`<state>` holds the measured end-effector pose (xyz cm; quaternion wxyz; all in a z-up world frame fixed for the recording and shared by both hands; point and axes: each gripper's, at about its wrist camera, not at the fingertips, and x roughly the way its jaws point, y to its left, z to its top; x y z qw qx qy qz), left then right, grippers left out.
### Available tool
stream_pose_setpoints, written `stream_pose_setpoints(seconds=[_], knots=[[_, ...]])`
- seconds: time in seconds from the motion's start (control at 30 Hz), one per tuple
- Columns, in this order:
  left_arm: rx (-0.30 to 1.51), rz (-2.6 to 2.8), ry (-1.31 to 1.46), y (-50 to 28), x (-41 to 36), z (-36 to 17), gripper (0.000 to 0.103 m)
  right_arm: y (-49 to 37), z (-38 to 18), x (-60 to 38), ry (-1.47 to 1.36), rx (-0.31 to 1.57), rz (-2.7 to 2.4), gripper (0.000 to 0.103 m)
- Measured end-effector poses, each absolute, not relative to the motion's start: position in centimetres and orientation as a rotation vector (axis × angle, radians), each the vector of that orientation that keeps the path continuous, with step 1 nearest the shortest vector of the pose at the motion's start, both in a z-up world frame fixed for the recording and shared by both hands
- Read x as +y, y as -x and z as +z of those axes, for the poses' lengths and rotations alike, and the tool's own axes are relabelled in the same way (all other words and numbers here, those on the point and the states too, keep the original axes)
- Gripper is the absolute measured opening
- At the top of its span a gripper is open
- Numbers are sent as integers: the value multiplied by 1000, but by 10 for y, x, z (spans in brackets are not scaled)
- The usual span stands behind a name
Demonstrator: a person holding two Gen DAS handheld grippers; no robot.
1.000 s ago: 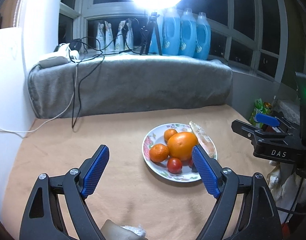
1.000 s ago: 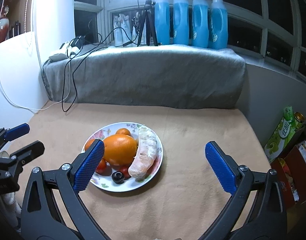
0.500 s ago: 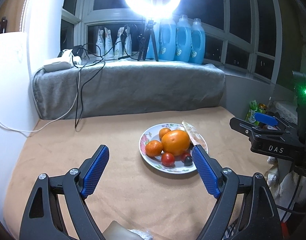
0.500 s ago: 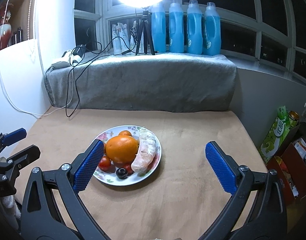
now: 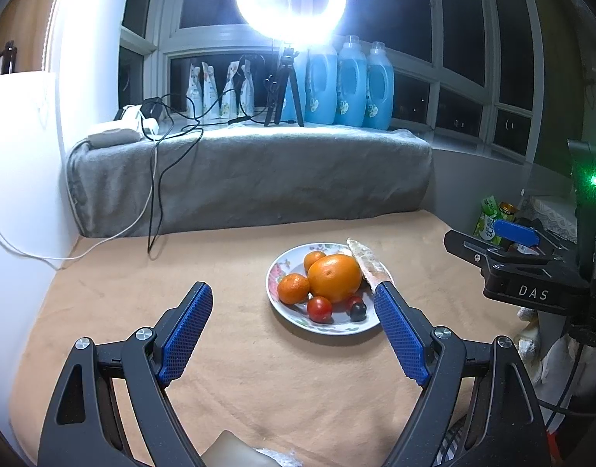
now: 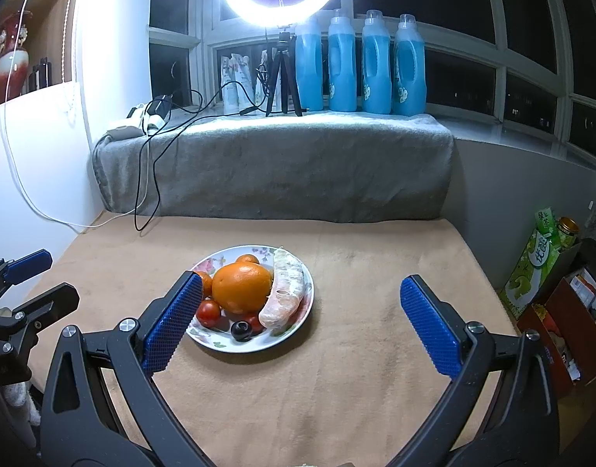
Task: Organize fruits
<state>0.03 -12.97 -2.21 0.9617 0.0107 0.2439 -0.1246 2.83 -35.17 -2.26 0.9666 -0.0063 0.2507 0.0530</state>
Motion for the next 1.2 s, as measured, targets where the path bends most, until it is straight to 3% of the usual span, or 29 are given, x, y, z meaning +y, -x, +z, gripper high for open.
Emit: stream_pose_setpoints(seconds=[1.2], knots=[[490, -257, -21, 0, -131, -21, 85, -31, -24, -352, 10, 514, 102, 103]])
